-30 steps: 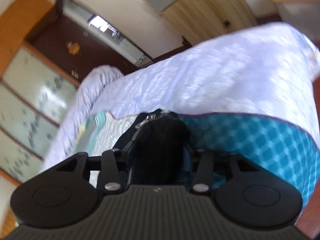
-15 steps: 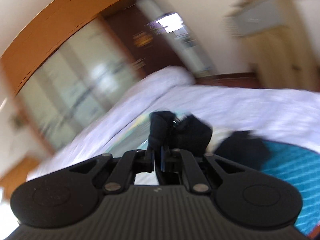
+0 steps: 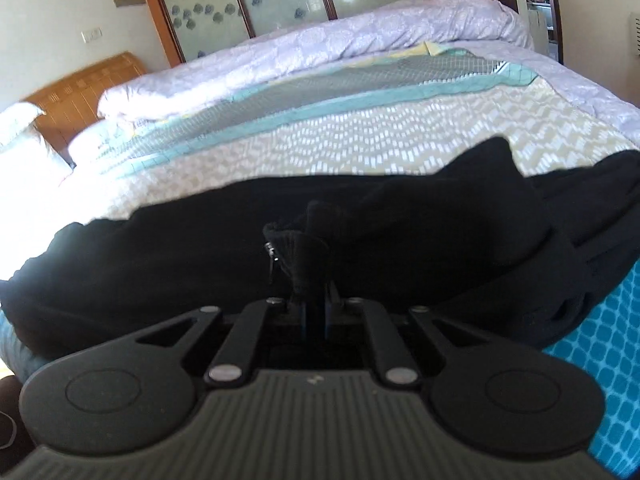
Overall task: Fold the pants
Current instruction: 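Pull the pant leg cuff with the right gripper while the left gripper holds the waistband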
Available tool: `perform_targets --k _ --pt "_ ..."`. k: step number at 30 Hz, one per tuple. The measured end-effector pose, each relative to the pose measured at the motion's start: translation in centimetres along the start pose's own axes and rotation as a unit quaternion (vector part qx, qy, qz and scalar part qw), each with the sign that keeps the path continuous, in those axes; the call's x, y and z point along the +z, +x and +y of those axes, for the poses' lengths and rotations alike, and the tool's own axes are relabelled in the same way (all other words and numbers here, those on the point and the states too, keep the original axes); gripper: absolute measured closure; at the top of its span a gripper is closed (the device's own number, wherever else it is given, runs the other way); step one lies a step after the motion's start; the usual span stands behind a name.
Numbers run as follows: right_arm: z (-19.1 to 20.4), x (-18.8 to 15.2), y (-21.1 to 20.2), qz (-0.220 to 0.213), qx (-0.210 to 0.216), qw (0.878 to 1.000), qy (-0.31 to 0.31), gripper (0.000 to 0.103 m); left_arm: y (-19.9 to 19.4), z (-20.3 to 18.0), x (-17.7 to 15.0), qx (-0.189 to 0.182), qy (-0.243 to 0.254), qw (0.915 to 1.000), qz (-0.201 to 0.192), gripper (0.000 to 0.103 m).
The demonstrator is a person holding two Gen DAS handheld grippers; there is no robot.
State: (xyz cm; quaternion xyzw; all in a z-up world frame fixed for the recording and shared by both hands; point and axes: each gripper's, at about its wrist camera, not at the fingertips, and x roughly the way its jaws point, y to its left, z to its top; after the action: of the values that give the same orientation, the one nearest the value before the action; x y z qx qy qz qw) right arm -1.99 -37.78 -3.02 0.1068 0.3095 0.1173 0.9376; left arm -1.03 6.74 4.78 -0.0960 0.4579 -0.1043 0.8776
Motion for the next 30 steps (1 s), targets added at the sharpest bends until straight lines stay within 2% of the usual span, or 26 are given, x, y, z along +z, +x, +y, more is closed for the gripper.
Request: perform_targets --k 1,3,4,5,7,9,10,11,13,15,16,18,20,22,24,26,28,30 --pt "0.4 0.1 -0.3 0.000 0.012 1.000 -0.011 0.087 0.0 -0.1 0.0 0.000 0.001 1.0000 -0.001 0.046" --pt "0.7 0.2 -1.1 0.008 0.039 0.999 -0.029 0.070 0.2 -0.4 0.0 -0.004 0.005 1.0000 0.001 0.045" --pt "0.5 0.2 -1.6 0.011 0.045 0.998 -0.032 0.045 0.2 -0.5 -0.1 -0.005 0.008 1.0000 0.003 0.045" --pt "0.1 0.2 -2.1 0.011 0.045 0.998 -0.031 0.040 0.3 -0.6 -0.1 -0.005 0.011 0.9999 0.004 0.045" --pt "-2.1 0.9 -3.6 -0.007 0.053 0.999 0.000 0.044 0.3 -0.8 0.0 -0.004 0.016 0.9998 0.007 0.045" --pt "-6.3 1.0 -6.4 -0.071 0.050 0.992 0.091 0.045 0.4 -0.8 0.1 -0.005 0.015 0.9998 0.010 0.045" --pt "-8.9 1.0 -7.6 -0.106 0.038 0.982 0.154 0.045 0.4 -0.9 0.2 -0.006 0.014 0.9998 0.011 0.045" --pt "-11.6 0.7 -8.7 -0.138 0.011 0.966 0.218 0.045 0.5 -0.9 0.3 -0.007 0.013 0.9998 0.013 0.045" --pt "-16.1 -0.3 -10.0 -0.175 -0.061 0.932 0.312 0.046 0.6 -1.1 0.5 -0.014 0.010 0.9997 0.015 0.045" --pt "-19.7 -1.3 -10.4 -0.194 -0.123 0.899 0.374 0.047 0.7 -1.4 0.7 -0.017 0.010 0.9997 0.017 0.045" --pt "-21.0 -1.7 -10.4 -0.198 -0.141 0.885 0.397 0.046 0.8 -1.7 0.7 -0.015 0.013 0.9996 0.018 0.045" --pt "-23.0 -2.1 -9.9 -0.201 -0.151 0.868 0.428 0.046 1.0 -2.1 0.7 -0.011 0.018 0.9995 0.023 0.045" --pt "-24.1 -1.9 -8.8 -0.196 -0.148 0.862 0.443 0.046 1.3 -2.4 0.8 -0.007 0.021 0.9994 0.028 0.045" --pt "-24.5 -1.2 -7.7 -0.188 -0.164 0.865 0.435 0.050 1.5 -2.7 0.9 -0.004 0.022 0.9993 0.031 0.045" --pt "-24.5 -0.5 -6.9 -0.173 -0.202 0.871 0.414 0.063 1.5 -2.9 1.0 -0.004 0.023 0.9993 0.031 0.045" --pt "-24.7 -0.3 -6.5 -0.157 -0.224 0.869 0.411 0.088 1.4 -2.9 1.1 -0.004 0.025 0.9993 0.029 0.045" --pt "-25.4 -0.2 -6.9 -0.164 -0.215 0.864 0.425 0.090 1.2 -3.0 1.0 -0.002 0.027 0.9993 0.028 0.045" --pt "-25.3 0.1 -8.1 -0.193 -0.197 0.860 0.429 0.091 1.1 -2.6 0.9 -0.001 0.024 0.9993 0.027 0.045"
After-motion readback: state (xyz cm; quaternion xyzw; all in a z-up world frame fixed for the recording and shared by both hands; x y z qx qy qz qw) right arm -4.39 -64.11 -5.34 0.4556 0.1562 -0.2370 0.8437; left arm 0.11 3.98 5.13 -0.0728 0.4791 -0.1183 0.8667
